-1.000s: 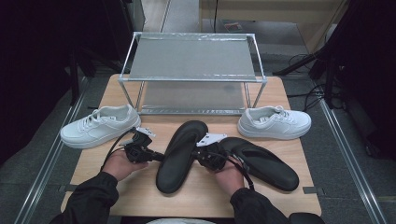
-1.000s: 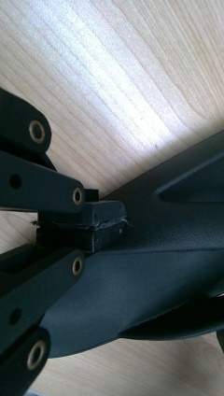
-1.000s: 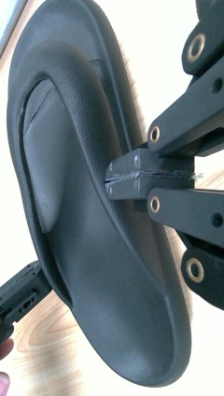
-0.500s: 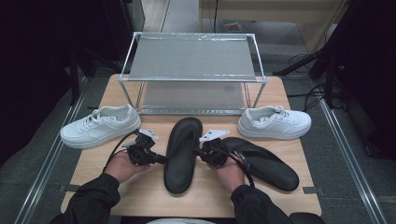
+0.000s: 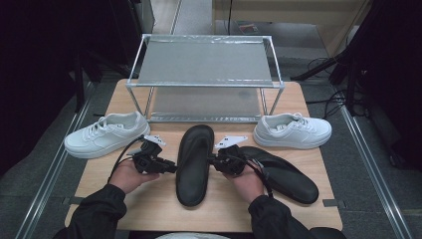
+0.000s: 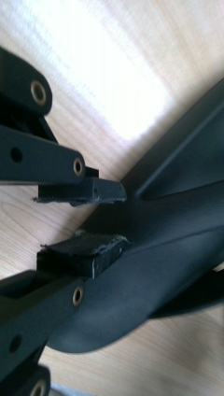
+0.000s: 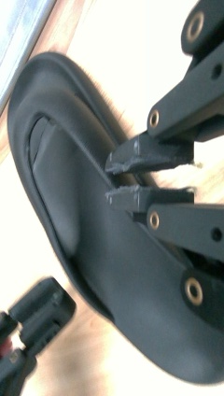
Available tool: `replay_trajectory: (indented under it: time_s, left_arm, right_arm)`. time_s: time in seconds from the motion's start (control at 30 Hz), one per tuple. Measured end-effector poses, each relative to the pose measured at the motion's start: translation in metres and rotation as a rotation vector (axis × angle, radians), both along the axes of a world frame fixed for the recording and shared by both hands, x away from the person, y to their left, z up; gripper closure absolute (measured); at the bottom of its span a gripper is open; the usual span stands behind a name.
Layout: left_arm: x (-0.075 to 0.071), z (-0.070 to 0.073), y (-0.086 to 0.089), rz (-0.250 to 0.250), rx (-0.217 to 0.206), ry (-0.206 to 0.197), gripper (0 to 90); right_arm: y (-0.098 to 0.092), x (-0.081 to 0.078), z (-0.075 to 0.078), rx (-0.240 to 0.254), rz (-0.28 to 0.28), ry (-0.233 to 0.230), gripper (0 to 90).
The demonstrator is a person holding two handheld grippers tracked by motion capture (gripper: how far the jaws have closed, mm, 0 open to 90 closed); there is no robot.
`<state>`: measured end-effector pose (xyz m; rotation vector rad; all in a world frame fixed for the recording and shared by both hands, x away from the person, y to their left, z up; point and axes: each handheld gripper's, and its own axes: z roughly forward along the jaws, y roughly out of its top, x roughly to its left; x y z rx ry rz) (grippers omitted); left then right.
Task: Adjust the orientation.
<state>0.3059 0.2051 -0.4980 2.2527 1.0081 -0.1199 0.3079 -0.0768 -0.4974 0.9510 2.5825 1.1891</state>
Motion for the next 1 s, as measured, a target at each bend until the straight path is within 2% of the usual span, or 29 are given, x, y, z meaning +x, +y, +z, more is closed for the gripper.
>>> replay_trajectory:
  time_s: [0.17, 0.23, 0.33, 0.5, 0.67, 1.0]
  left_arm:
    - [-0.001, 0.007, 0.001, -0.002, -0.041, -0.03, 57.5]
    - [-0.001, 0.008, 0.001, -0.006, -0.051, -0.037, 54.4]
    - [-0.001, 0.011, -0.001, -0.007, -0.075, -0.061, 44.2]
    - [-0.001, 0.013, -0.003, -0.016, -0.08, -0.081, 37.6]
    - [0.0, 0.013, -0.004, -0.015, -0.081, -0.091, 36.6]
    - [0.007, 0.016, -0.014, -0.027, -0.093, -0.104, 36.6]
  right_arm:
    - [-0.006, -0.003, 0.009, 0.036, 0.032, 0.014, 63.5]
    - [-0.008, -0.003, 0.011, 0.048, 0.037, 0.022, 61.9]
    - [-0.015, -0.005, 0.015, 0.066, 0.043, 0.031, 56.6]
    - [-0.03, -0.009, 0.02, 0.067, 0.064, 0.052, 50.8]
    - [-0.041, -0.011, 0.028, 0.066, 0.064, 0.037, 49.0]
    - [-0.066, -0.019, 0.029, 0.03, 0.041, 0.016, 49.3]
